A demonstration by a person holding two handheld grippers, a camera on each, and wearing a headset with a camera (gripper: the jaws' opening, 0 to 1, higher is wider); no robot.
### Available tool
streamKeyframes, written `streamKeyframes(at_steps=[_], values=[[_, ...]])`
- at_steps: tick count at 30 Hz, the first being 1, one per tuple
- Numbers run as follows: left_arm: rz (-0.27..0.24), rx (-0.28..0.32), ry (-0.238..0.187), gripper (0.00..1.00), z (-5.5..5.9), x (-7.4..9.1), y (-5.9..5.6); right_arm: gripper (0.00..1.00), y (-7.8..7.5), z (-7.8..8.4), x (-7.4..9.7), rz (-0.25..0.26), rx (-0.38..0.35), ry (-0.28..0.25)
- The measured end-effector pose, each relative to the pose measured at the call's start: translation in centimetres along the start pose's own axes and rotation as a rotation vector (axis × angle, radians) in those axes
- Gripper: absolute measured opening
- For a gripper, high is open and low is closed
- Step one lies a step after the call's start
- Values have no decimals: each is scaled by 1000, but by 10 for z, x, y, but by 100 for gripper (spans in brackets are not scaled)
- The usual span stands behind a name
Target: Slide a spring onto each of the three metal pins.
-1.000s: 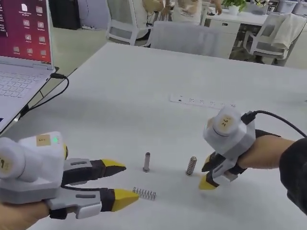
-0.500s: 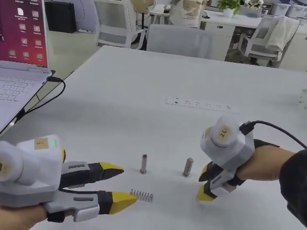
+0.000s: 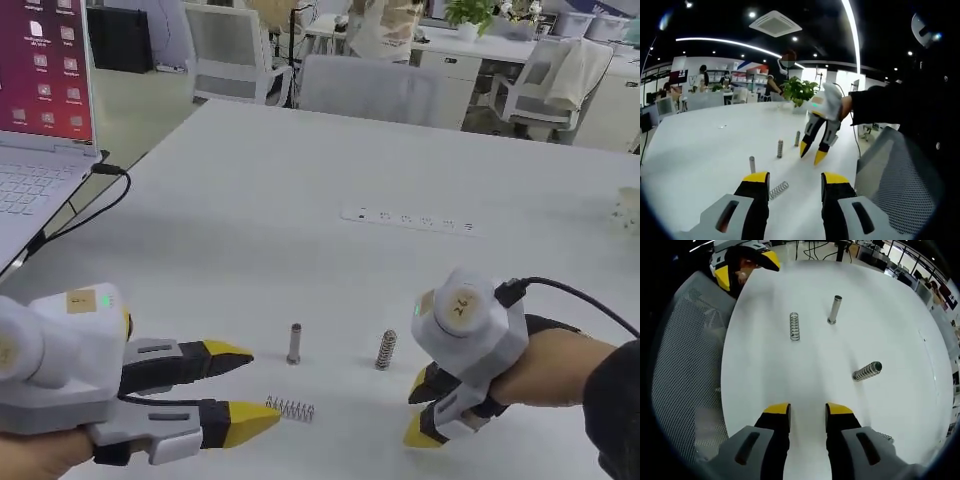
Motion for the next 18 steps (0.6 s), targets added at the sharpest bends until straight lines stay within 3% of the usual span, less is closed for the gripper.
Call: streamKeyframes(at_steps=[18], values=[[-4, -3, -10, 35, 0, 4, -2, 27, 25, -10, -4, -29, 14, -36]])
Point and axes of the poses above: the centre of the closed fingertips' face, and the gripper's own axes: x roughly backward along the fingers, y roughly to its left, z roughly out of its underside, the point moved 7 cm from there along x, roughly backward along the fingers, and after that the axes turned 8 degrees about -y, right-handed, at the moved point
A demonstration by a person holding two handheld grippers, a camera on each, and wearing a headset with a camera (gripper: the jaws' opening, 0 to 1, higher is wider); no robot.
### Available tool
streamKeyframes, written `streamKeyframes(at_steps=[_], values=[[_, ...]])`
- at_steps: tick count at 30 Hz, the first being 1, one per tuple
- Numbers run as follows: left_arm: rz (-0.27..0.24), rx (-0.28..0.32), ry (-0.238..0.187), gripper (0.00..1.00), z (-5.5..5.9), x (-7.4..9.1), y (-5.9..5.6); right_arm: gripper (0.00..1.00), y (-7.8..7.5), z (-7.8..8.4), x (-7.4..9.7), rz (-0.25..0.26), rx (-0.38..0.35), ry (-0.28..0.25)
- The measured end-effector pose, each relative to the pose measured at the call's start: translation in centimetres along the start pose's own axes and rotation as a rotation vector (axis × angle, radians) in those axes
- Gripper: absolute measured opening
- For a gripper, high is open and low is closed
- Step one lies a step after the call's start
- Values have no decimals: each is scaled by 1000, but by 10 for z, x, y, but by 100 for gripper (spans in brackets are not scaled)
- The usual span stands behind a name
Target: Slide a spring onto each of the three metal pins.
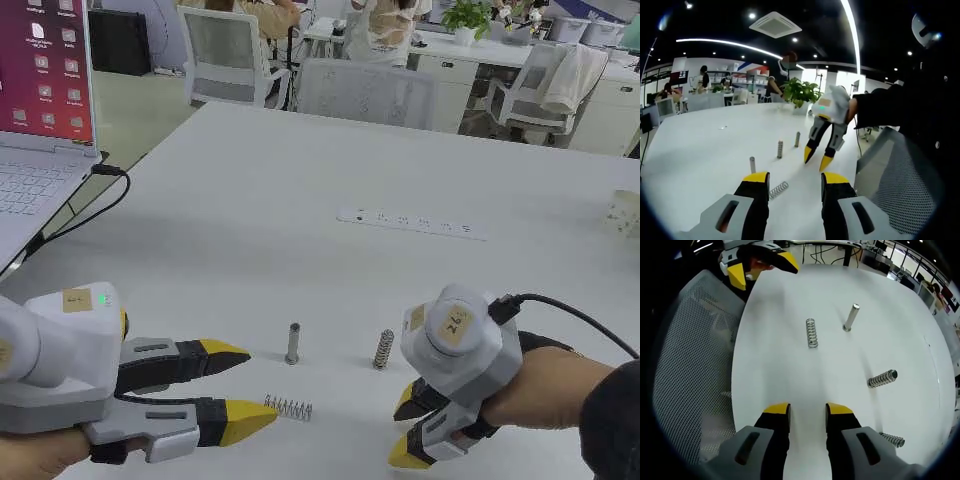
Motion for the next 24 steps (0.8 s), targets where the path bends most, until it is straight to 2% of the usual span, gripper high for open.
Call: streamKeyframes(at_steps=[13, 24], values=[[-6, 1, 2, 35, 0, 1, 2, 27, 5, -20, -8, -29, 6, -71], [-15, 7, 1, 35, 2, 4, 3, 27, 7, -35, -15, -46, 32, -92]])
Point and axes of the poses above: the centre of the closed fingertips' face, and the gripper's own axes: x roughly backward along the fingers, y roughly to its left, z roughly out of its underside, the point moved 7 cm from there along x, roughly backward along the fingers, and after that the axes turned 8 degrees about -y, right-handed, at the moved point
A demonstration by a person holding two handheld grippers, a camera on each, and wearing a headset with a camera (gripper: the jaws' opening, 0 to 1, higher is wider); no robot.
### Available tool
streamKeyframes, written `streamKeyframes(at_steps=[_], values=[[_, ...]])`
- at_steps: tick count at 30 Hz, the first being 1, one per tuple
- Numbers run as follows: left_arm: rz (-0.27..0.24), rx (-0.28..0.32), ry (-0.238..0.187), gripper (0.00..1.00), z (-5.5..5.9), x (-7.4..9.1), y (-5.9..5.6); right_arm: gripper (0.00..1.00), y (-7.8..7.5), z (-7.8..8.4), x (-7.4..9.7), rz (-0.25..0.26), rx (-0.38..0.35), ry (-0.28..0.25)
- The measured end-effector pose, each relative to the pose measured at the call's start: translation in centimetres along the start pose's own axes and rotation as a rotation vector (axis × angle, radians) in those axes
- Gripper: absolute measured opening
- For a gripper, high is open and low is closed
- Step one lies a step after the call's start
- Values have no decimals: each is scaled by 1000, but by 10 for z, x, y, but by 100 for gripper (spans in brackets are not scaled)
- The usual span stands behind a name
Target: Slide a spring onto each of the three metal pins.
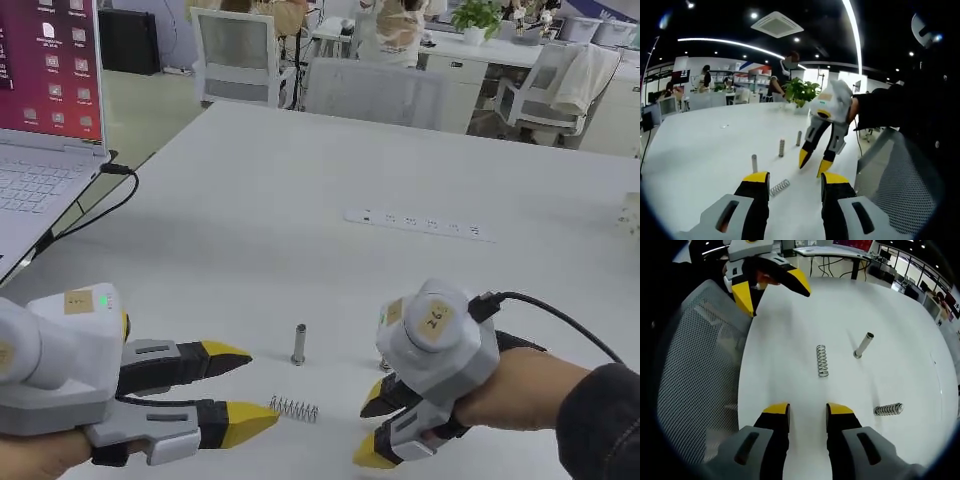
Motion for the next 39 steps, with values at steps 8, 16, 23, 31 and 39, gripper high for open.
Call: streamKeyframes(at_steps=[8, 16, 23, 31, 39], values=[[-3, 2, 1, 35, 1, 3, -1, 27, -1, -15, -4, -5, 28, -19], [-7, 1, 5, 35, 2, 4, -2, 27, -4, -27, -11, -7, 47, -35], [-6, 1, 8, 35, 2, 4, -1, 27, -11, -31, -22, -7, 41, -39], [-10, 4, 12, 35, 4, 6, 0, 26, -13, -31, -35, -13, 29, -44], [-13, 10, 15, 35, 6, 6, 1, 24, -15, -29, -44, -10, 17, -42]])
Point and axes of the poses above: the centre of the closed fingertips' face, and the gripper's own axes: x roughly backward along the fingers, y roughly to its left, z roughly out of its underside, the point moved 7 cm from there along x, roughly backward along the fingers, and after that the axes turned 8 degrees about -y, right-handed, at the moved point
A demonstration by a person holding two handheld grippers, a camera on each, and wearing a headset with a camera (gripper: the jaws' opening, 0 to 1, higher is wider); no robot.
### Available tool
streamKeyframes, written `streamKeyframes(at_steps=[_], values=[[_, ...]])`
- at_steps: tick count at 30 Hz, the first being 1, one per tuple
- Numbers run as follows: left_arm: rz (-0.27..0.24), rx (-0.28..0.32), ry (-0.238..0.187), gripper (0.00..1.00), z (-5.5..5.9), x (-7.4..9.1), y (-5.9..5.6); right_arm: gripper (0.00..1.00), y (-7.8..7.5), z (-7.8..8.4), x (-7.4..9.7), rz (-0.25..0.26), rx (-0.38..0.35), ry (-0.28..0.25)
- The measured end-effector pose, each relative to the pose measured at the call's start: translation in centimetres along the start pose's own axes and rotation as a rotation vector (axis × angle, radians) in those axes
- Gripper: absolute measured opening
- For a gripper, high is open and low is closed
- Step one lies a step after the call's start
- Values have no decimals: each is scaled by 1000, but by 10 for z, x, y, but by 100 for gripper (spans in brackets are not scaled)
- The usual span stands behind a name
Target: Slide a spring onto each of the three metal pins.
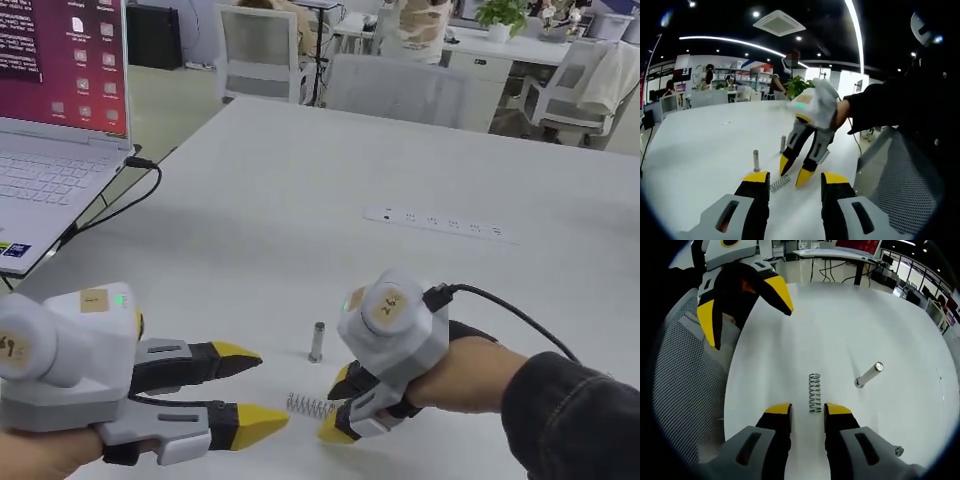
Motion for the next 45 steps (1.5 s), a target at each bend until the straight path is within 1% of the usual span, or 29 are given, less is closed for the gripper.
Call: streamKeyframes(at_steps=[4, 8, 14, 20, 30, 33, 45], values=[[-1, 2, 0, 34, 1, 0, 1, 21, -2, 0, -1, 7, 6, 3], [-2, 4, -1, 34, 1, 0, 1, 20, -3, -1, -3, 8, 0, -5], [-1, 9, 0, 34, 1, -1, 2, 17, -5, 0, -6, 12, -7, -2], [-1, 10, -1, 34, 1, -1, 2, 16, -6, 1, -7, 16, -16, -5], [-3, 12, 1, 34, 2, -1, 1, 12, -6, 2, -7, 34, 10, 0], [-2, 12, 1, 34, 2, -1, 0, 9, -5, 2, -8, 34, 22, 1], [3, 10, 4, 33, 2, -2, 0, 8, -5, 2, -8, 45, 13, -3]])
Point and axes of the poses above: the centre of the closed fingertips' face, and the gripper's own axes: x roughly backward along the fingers, y roughly to its left, z roughly out of its underside, the point moved 7 cm from there along x, roughly backward along the fingers, and after that the axes turned 8 degrees about -y, right-handed, at the moved point
